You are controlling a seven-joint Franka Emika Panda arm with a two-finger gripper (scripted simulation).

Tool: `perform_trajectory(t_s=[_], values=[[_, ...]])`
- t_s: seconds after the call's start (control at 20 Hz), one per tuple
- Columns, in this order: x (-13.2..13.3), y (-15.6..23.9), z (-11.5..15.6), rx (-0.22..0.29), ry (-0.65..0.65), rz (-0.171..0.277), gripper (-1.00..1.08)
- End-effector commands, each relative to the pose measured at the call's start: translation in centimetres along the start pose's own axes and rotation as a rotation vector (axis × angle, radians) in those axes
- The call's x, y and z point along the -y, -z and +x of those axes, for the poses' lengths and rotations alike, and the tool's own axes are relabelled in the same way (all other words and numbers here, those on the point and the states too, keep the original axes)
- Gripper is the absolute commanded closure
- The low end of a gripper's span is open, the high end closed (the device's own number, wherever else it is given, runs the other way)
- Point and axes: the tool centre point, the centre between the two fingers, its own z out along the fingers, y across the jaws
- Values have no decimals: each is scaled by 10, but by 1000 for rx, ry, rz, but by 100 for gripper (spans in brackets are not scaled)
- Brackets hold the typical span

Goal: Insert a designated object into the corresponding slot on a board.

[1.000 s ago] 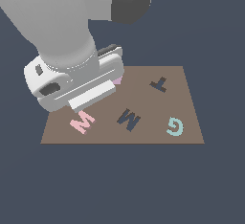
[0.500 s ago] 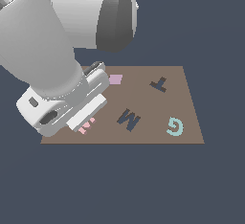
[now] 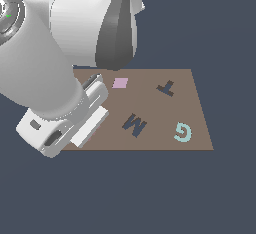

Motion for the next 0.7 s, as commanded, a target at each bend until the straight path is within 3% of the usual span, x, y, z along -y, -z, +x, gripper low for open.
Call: perform_trajectory(t_s=[0.0,0.65], values=[[-3,-2,1,0,17,-1,-92],[-3,-15,2,0,18,-1,-92]])
